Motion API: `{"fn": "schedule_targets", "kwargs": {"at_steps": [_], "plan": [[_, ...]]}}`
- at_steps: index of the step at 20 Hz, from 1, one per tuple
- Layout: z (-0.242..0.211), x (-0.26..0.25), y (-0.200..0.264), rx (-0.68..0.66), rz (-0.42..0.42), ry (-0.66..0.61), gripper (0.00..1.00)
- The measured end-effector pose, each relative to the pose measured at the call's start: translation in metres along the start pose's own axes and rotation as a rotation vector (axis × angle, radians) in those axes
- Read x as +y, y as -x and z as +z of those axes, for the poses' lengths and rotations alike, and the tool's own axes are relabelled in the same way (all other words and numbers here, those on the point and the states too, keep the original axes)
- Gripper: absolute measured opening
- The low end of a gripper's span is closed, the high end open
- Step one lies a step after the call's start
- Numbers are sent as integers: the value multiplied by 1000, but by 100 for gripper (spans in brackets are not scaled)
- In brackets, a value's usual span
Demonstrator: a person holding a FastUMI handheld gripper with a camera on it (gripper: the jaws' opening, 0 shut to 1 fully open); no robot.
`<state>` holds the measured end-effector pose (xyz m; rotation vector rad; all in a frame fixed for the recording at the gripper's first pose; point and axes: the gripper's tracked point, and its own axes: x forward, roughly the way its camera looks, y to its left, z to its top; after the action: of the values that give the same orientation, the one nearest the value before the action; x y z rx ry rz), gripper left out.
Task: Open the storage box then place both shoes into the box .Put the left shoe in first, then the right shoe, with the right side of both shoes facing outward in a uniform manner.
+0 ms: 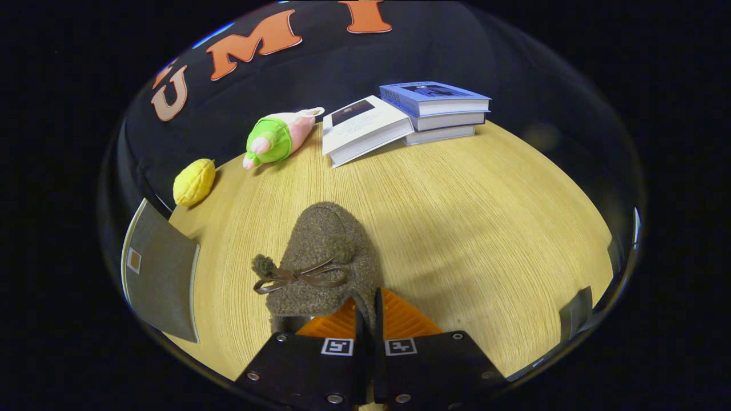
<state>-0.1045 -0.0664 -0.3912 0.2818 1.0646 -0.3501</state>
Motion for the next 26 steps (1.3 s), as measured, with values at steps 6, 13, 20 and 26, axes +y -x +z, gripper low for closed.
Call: {"fn": "schedule_targets", "kwargs": {"at_steps": [6, 13, 20, 26], "plan": [[17, 46, 25, -22, 67, -6, 5], [43, 123, 70, -71, 175, -4, 5], [65, 222, 114, -115, 297, 37, 5], [50, 315, 133, -74, 416, 74, 5]]}}
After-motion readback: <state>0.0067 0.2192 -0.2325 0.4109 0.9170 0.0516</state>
